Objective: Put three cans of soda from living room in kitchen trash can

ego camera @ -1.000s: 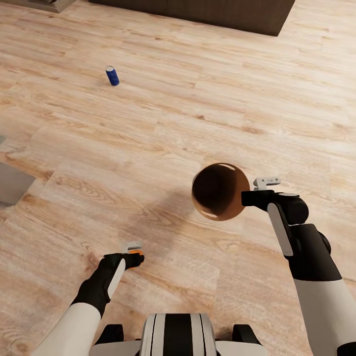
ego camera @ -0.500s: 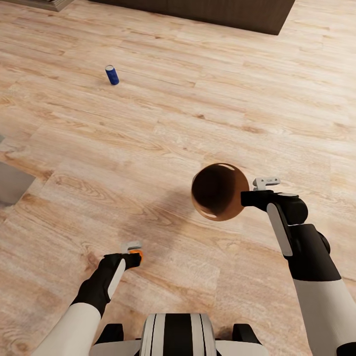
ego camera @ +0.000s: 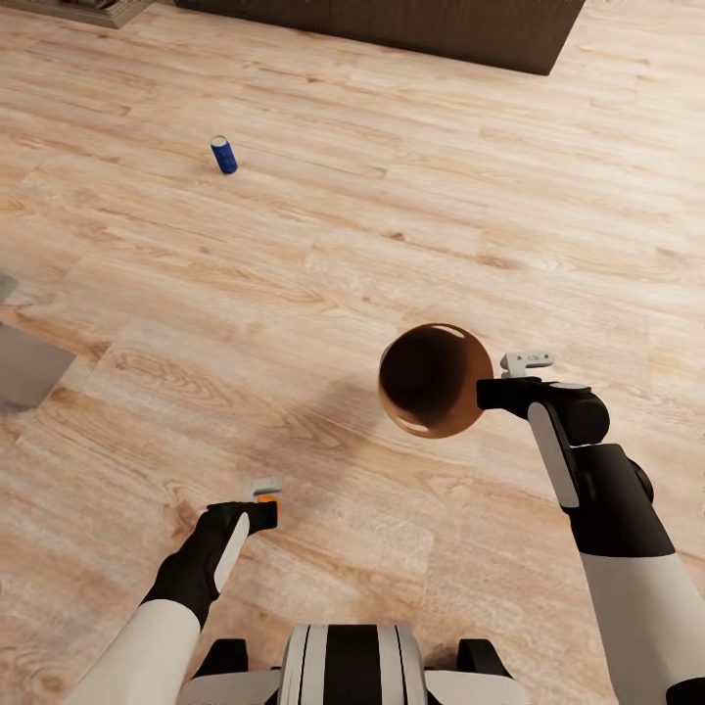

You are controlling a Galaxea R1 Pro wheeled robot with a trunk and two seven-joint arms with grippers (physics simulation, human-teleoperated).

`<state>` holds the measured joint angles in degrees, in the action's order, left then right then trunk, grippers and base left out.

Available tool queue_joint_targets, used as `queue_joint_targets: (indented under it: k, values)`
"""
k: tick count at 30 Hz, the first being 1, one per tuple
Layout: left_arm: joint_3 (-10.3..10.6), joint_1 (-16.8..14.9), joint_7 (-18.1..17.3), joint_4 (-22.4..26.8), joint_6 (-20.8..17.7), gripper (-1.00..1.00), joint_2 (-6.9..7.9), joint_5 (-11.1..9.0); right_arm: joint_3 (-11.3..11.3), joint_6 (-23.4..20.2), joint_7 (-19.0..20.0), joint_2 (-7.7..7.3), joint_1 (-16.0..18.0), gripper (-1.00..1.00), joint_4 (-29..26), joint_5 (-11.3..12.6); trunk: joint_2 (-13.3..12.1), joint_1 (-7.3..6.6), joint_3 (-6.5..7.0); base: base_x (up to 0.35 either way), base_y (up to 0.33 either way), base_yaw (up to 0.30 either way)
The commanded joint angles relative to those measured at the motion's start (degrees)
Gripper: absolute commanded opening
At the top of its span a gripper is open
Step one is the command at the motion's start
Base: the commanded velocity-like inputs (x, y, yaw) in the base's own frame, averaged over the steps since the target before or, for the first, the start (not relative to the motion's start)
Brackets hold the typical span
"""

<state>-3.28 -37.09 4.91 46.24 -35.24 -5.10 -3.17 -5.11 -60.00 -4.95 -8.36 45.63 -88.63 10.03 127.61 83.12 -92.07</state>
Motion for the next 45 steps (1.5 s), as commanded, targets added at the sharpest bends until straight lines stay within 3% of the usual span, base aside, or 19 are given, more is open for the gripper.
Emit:
queue_joint_targets:
  k: [1, 17, 30, 35, 39, 45]
  values:
    - [0.0, 0.0, 0.0, 0.0, 0.0, -1.0, 0.0, 0.0, 0.0, 0.0, 0.1, 0.01, 0.0, -1.0, 0.0, 0.9, -0.4, -0.23, 0.19, 0.0, 0.0, 0.0]
    - [0.0, 0.0, 0.0, 0.0, 0.0, -1.0, 0.0, 0.0, -0.9, 0.6, 0.1, -0.09, -1.0, -1.0, 0.8, 0.9, -6.8, -3.74, 3.06, 0.0, 0.0, 0.0]
    - [0.2, 0.0, -0.8, 1.1, 0.0, -1.0, 0.4, -0.2, -1.2, 0.9, 0.1, -0.36, -5.0, -1.0, 0.8, 0.8, -12.0, -6.6, 5.39, 0.0, 0.0, 0.0]
    - [0.3, 0.0, -2.0, 3.8, -0.7, -1.0, 0.59, -0.6, -1.2, 0.9, 0.2, -0.47, -5.7, -1.0, 0.7, 0.8, -14.1, -7.7, 6.29, 0.0, 0.0, 0.0]
    - [0.3, 0.0, -3.9, 7.8, -4.1, -1.0, 0.61, -0.8, -1.2, 0.8, 0.2, -0.49, -6.1, -1.0, 0.7, 0.8, -15.7, -8.57, 7.01, 0.0, 0.0, 0.0]
    - [-0.1, 0.0, -8.0, 16.3, -12.2, -1.0, 0.67, -0.9, -1.3, 0.6, 0.2, -0.43, -6.4, -1.0, 0.7, 0.8, -18.1, -9.89, 8.09, 0.0, 0.0, 0.0]
